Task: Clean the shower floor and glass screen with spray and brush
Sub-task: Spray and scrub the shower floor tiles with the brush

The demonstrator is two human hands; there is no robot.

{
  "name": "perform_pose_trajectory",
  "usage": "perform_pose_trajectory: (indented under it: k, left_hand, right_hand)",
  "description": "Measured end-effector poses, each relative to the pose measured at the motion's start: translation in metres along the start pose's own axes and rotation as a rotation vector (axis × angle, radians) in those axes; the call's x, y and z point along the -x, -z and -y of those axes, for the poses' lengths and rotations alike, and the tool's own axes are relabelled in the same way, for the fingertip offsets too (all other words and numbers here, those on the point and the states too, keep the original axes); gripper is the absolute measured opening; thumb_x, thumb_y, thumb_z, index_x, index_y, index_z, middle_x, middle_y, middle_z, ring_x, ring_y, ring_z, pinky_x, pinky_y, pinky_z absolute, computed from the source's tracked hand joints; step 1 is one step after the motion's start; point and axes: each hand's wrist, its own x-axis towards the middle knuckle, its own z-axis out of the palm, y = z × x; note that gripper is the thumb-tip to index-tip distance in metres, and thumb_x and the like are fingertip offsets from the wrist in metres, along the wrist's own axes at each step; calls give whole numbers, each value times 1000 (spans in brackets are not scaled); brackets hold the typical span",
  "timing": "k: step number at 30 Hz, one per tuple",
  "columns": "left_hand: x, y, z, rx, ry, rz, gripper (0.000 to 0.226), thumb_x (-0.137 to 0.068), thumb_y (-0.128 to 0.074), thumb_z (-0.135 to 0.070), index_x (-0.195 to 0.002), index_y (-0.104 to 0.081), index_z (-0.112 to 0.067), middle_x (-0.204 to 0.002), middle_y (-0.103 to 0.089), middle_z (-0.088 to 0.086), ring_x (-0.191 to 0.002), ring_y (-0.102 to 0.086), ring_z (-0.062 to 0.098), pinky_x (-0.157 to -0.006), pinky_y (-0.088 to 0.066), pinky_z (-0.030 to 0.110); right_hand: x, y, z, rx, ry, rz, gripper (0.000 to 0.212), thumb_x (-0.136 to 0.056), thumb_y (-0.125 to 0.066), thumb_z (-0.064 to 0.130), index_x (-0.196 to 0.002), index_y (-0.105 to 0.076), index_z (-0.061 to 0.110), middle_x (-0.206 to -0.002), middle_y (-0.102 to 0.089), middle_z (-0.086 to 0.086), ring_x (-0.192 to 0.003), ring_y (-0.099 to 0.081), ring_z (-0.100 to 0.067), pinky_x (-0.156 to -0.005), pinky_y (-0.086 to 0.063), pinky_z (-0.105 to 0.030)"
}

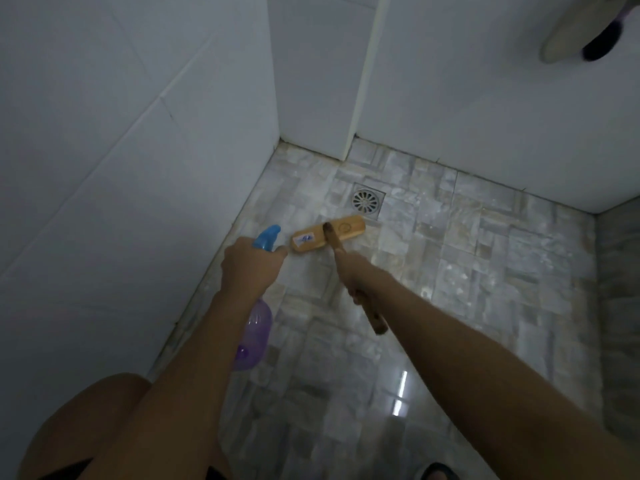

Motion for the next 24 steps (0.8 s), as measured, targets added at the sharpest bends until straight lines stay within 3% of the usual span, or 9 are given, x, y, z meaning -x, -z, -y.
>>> perform_pose_trajectory:
  k: [2, 4, 7, 9, 12, 14, 18, 22, 24]
  left_hand:
    - [-4, 4, 0, -40, 10, -21, 58, -74, -78, -46, -111, -62, -3, -95, -70, 15, -82, -71, 33, -75, -62, 45]
    - [-5, 9, 2, -45, 44, -27, 64, -72, -80, -46, -115, -61, -3, -97, -71, 15, -84, -71, 34, -75, -62, 46]
    - [-1, 15, -3, 18, 43, -51, 61, -69, -79, -46, -110, -63, -3, -92, -71, 13, -78, -71, 31, -69, -63, 46]
    - [4, 17, -9, 44, 11, -101, 57, -66, -75, -49, -100, -67, -4, -84, -70, 10, -73, -70, 29, -66, -63, 46]
    - [6, 16, -5, 16, -17, -110, 68, -53, -69, -65, -91, -69, -9, -76, -71, 5, -66, -70, 23, -60, -63, 42]
    - [8, 14, -7, -11, -32, -80, 69, -52, -70, -64, -94, -67, -9, -78, -71, 5, -68, -70, 23, -62, -63, 40]
    - [7, 22, -40, -97, -137, -69, 51, -70, -77, -47, -100, -64, -7, -91, -68, 8, -80, -68, 26, -71, -59, 37]
    - [-14, 43, -57, -195, -154, -47, 73, -54, -79, -61, -102, -64, -7, -86, -71, 9, -70, -71, 24, -65, -63, 38]
    - [-21, 52, -59, -241, -163, -41, 71, -59, -81, -58, -104, -64, -6, -89, -71, 9, -71, -71, 24, -65, -62, 37]
  right_hand:
    - [27, -13, -25, -46, -74, 44, 41, -107, -29, 46, -128, -45, 14, -98, -58, -14, -73, -57, -30, -63, -55, -40]
    - [41, -19, -37, -37, -117, 52, 51, -106, -25, 53, -127, -46, 12, -98, -57, -13, -72, -56, -26, -61, -53, -37]
    - [37, -17, -28, -52, -98, 49, 54, -106, -25, 52, -134, -44, 9, -95, -57, -13, -68, -55, -24, -58, -50, -34]
    - [33, -15, -17, -77, -80, 54, 54, -106, -25, 50, -135, -44, 9, -92, -57, -13, -65, -53, -24, -63, -51, -36]
    - [28, -17, -12, -95, -101, 57, 51, -106, -26, 48, -137, -44, 11, -92, -57, -14, -66, -52, -24, -69, -52, -39]
    - [28, -18, -14, -91, -114, 59, 52, -106, -26, 48, -138, -44, 12, -93, -58, -16, -67, -53, -25, -70, -52, -39]
    - [24, -16, -14, -12, -84, 60, 52, -107, -25, 45, -142, -40, 10, -103, -63, -21, -70, -58, -30, -79, -58, -45]
    - [23, -13, -9, 19, -72, 65, 49, -109, -27, 38, -146, -38, 7, -112, -63, -24, -68, -60, -30, -77, -59, -45]
    - [21, -13, -6, 60, -55, 67, 47, -109, -28, 28, -151, -32, 8, -119, -61, -24, -70, -60, -31, -70, -58, -42]
